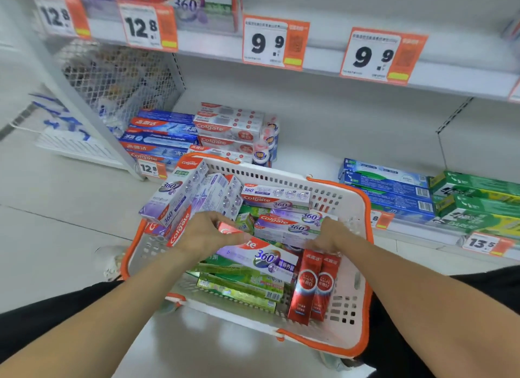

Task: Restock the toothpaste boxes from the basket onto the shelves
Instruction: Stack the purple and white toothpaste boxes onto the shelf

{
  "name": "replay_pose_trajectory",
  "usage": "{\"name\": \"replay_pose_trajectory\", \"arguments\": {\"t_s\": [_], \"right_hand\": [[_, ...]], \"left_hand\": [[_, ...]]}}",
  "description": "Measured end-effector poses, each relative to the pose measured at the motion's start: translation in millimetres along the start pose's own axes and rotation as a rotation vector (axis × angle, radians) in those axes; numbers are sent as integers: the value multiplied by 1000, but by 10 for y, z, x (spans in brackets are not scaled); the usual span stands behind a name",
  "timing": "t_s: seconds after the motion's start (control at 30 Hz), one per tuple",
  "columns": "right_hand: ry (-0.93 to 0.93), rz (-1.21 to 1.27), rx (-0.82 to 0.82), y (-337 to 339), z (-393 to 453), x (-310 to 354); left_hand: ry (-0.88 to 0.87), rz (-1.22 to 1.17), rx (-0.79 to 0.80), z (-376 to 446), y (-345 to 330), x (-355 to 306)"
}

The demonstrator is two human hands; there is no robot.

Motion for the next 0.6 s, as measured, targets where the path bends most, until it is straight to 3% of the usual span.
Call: {"name": "replay_pose_trajectory", "arguments": {"t_s": [0.2,0.37,0.5,0.6], "right_hand": [[80,46,68,156,-151,152],[156,139,227,186,-327,551],[298,-56,185,543,-570,1105],[411,-2,109,1037,-892,1532]], "left_hand": [[2,53,-86,-78,389,-16],[-41,158,-120,-153,835,-260],[-132,173,-167,-282,1310,-680],[-204,101,-219,-365,1687,-1015]]}}
Point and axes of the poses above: each hand's wrist, its own z-axis towards the middle knuckle, its own y-axis out of the back of the hand, x = y × z, the point moved 8 cm from there along z, towards the middle knuckle, and after that the axes turned 11 degrees about z, right-handed, at the moved point
